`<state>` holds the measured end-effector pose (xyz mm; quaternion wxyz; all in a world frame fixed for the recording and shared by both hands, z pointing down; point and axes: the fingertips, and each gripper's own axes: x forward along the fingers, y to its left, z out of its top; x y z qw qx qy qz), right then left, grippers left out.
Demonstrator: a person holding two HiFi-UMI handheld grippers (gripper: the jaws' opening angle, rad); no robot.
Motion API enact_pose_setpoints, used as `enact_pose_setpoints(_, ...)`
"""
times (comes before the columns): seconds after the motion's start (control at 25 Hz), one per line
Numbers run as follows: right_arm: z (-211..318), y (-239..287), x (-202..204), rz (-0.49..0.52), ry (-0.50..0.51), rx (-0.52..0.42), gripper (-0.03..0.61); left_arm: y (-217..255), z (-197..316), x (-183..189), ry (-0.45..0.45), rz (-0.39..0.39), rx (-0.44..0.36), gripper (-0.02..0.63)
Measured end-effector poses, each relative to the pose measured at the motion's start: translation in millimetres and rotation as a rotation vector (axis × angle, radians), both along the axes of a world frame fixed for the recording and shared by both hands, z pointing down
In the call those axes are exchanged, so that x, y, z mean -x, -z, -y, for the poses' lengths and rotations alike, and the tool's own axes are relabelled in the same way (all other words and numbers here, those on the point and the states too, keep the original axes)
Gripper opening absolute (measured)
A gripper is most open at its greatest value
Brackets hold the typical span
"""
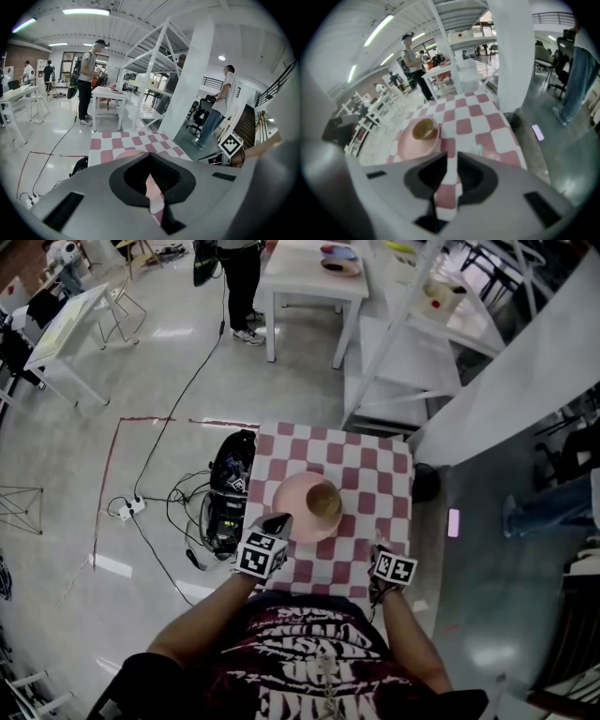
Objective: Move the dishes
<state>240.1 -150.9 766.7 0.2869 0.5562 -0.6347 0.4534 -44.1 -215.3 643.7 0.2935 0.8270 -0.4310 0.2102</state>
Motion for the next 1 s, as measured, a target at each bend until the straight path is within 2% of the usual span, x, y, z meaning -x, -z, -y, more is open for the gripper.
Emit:
enact_pose_setpoints(0.12,3,-1,25,0.021,0.042,0.017,0.046,-1,1,13,0.007,-0.002,-0.006,0.026)
enact_pose_setpoints(0.2,6,-4,41,0.037,0.066,0.027,0.04,-4,2,24,0.015,0.0,-0.01,0.026)
enact_pose_setpoints(0.6,37,-11,97,0.087,0.119,0.035,0.038,-8,-5,77,0.075,0.031,0.024,0.026)
enact_pose_setpoints(1.0,65,-18,122,0.133,0.12,0.033,0.038,-22,-24,93,0.104,0.058,0.07,0.026)
